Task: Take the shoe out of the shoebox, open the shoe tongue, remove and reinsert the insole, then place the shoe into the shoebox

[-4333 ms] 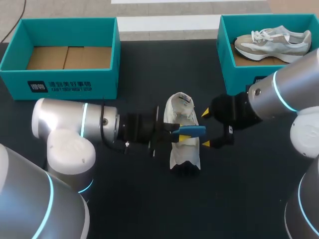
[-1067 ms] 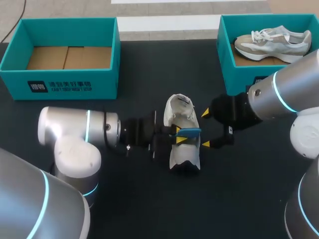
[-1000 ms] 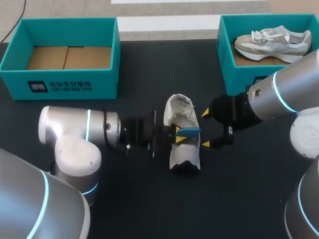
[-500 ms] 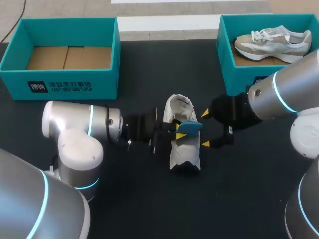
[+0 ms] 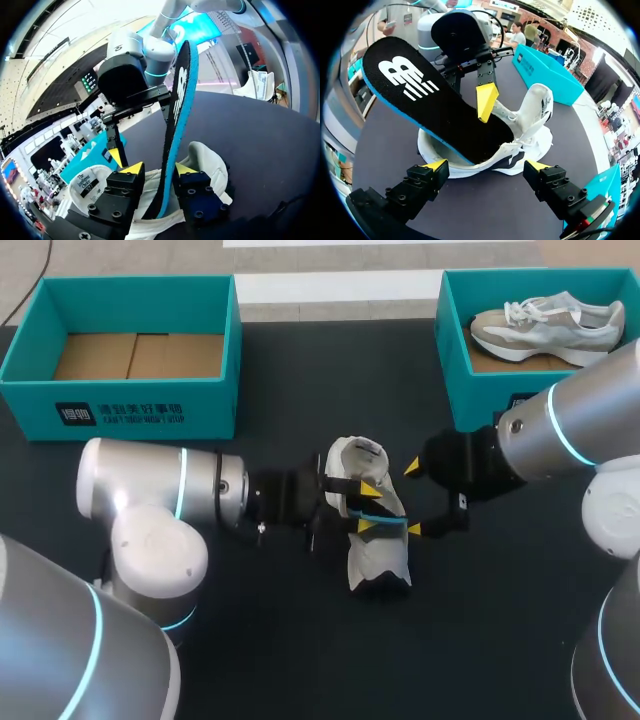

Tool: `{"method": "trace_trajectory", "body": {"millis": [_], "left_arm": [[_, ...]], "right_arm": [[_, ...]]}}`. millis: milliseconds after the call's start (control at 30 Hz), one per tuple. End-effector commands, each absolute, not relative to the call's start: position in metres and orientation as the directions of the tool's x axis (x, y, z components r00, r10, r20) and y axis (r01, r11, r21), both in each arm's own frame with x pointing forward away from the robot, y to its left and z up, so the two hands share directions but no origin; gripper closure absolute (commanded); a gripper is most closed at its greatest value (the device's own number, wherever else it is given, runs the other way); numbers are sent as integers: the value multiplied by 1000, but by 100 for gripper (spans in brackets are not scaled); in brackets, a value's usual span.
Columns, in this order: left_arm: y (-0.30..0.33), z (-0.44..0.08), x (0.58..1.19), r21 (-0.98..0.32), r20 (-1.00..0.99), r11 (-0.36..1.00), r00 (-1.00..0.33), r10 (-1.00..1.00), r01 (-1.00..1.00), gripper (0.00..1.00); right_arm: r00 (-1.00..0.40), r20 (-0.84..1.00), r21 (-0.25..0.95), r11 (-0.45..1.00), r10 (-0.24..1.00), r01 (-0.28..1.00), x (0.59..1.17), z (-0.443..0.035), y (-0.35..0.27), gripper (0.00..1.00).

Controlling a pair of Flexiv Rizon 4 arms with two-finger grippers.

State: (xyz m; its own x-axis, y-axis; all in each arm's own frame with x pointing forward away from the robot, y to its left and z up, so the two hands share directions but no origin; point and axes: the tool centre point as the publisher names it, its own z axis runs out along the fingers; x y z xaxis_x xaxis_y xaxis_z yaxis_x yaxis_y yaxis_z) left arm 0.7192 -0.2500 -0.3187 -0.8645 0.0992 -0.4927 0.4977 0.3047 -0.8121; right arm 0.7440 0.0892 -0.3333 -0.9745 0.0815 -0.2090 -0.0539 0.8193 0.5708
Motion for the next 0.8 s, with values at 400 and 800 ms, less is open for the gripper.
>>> {"method": "trace_trajectory", "body": {"millis": [400,800], "left_arm": [[-252,-316,698,-817,-472,335,-878,81,470,87],[-252,-323,700,-808,-459,375,-885,82,454,100]], "right_arm": [[-974,-211,571,819,83,-54,742,-334,89,0],[-974,-211,571,819,83,-54,742,-334,89,0]]}}
